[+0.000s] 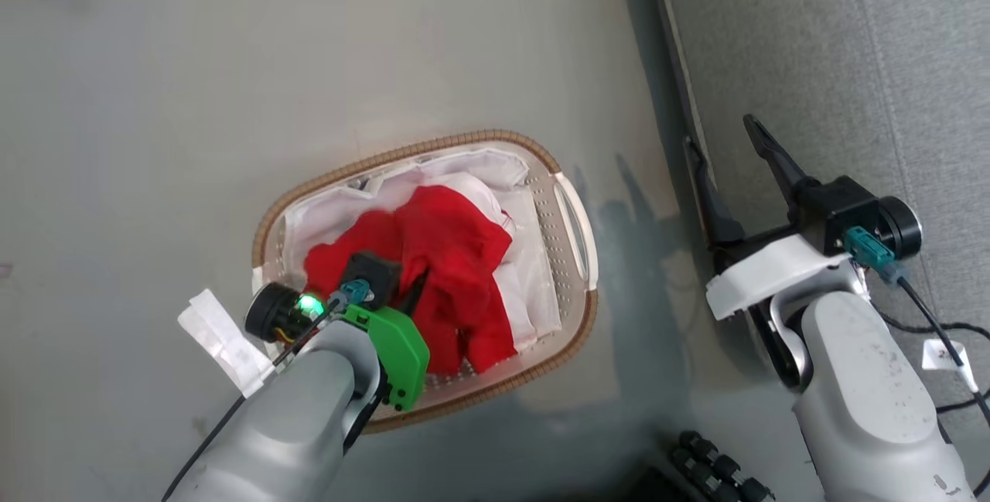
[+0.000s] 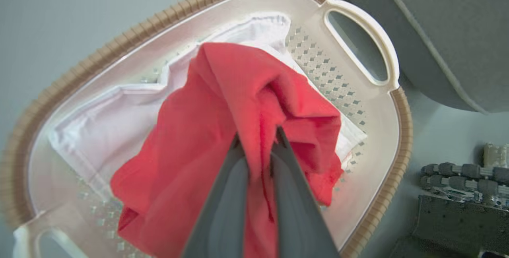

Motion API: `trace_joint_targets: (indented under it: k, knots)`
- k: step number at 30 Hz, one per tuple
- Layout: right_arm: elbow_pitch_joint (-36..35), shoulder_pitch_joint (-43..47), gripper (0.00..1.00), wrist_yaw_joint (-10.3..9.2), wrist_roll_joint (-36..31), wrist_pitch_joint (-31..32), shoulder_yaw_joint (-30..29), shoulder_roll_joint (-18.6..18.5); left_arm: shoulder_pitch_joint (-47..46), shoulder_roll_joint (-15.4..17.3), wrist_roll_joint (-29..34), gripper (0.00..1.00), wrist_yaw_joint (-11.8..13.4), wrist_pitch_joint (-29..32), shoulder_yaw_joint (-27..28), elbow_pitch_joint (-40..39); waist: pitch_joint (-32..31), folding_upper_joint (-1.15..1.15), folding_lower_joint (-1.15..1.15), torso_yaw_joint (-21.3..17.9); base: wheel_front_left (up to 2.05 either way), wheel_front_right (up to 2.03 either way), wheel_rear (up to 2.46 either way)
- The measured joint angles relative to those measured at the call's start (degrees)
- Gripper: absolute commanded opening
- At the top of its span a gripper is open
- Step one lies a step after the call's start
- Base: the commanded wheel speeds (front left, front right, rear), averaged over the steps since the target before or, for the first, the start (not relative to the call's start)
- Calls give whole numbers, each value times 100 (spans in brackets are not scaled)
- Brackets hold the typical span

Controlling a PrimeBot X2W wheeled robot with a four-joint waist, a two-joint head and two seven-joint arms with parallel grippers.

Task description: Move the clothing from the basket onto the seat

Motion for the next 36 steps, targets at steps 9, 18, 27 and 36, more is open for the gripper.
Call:
trace_joint_targets:
  k: [9,18,27,36]
  knots:
    - [220,770,100,0,91,-1,-181,25,954,98,762,0,0,-16,1045,-1293,-1148,0,-1,239,0,0,0]
    - [399,1284,100,0,138,-1,-90,-74,1649,-8,1501,0,0,-16,1830,-2504,-2209,0,-1,494,0,0,0]
    - [565,1739,100,0,229,-1,303,-249,1835,-218,1748,0,0,-16,2126,-3375,-3061,0,-1,784,0,0,0]
    - [177,1573,100,1,506,-1,2238,-501,1768,-303,1798,0,0,-16,1941,-3767,-3513,0,-1,1216,0,0,0]
